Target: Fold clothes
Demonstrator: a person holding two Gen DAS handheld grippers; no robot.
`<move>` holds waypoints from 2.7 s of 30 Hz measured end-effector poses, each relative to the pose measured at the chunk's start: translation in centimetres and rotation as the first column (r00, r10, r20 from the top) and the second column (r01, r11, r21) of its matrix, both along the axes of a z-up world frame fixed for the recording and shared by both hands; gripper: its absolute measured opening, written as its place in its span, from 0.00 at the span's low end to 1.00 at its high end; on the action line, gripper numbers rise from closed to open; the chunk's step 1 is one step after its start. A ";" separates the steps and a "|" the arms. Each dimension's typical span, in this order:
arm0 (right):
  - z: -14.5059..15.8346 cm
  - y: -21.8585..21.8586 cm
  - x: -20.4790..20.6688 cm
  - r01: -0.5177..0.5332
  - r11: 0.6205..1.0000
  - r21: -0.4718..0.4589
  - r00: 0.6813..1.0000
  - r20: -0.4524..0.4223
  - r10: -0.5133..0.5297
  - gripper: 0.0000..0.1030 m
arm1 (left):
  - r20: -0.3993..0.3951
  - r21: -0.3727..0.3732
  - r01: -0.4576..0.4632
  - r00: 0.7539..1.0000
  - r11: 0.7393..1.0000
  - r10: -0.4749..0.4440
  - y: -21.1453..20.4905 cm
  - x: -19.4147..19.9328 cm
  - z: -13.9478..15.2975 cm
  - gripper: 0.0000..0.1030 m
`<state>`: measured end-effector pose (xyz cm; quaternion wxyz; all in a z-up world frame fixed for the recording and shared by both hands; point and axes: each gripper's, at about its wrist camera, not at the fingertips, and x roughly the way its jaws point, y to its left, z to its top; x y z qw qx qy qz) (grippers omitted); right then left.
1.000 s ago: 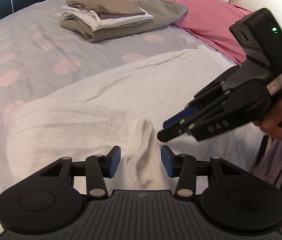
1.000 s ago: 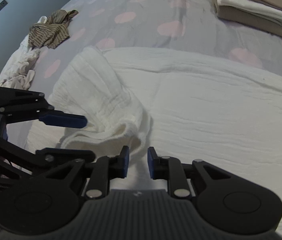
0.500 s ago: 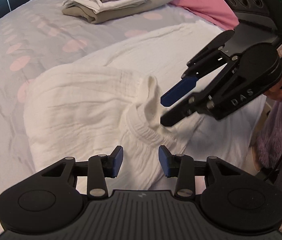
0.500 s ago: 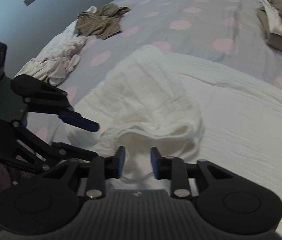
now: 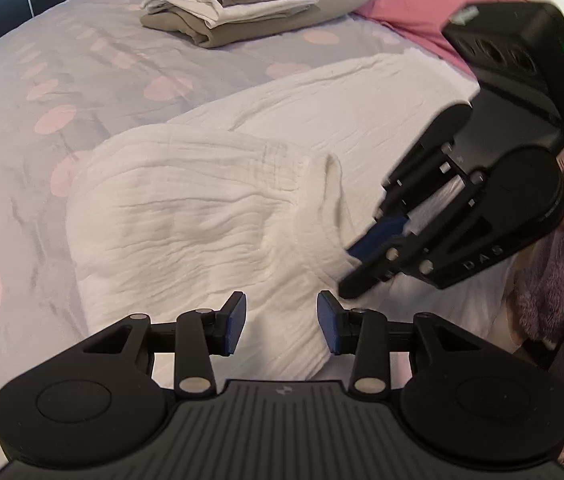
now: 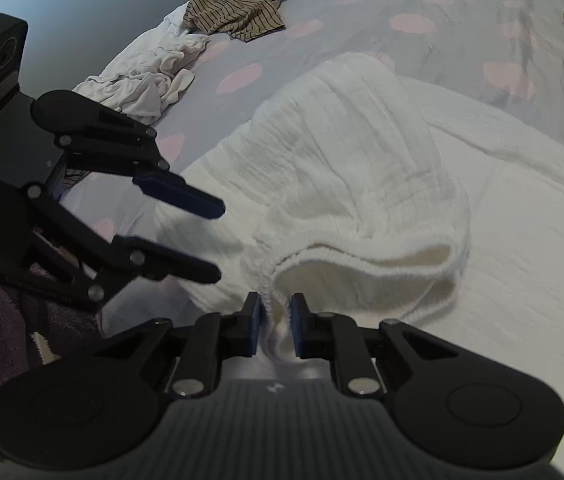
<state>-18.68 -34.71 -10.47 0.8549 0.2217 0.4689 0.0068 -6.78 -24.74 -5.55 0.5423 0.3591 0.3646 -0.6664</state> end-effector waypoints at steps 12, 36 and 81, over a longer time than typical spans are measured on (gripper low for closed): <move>-3.4 -0.8 -2.3 0.090 0.971 0.223 0.994 -0.077 -0.075 0.13 | -0.058 0.051 0.033 0.998 0.998 -0.030 -3.2 -2.3 -2.7 0.32; -3.1 -5.1 -5.0 0.417 0.843 0.339 0.908 -0.114 -0.403 0.45 | -0.036 -0.005 0.106 0.994 0.994 -0.106 -2.3 -4.0 -2.2 0.29; -1.6 -2.6 -0.2 0.386 0.911 0.143 0.921 -0.123 -0.370 0.17 | 0.006 0.066 0.048 0.999 0.997 -0.049 -3.1 -3.6 -1.9 0.31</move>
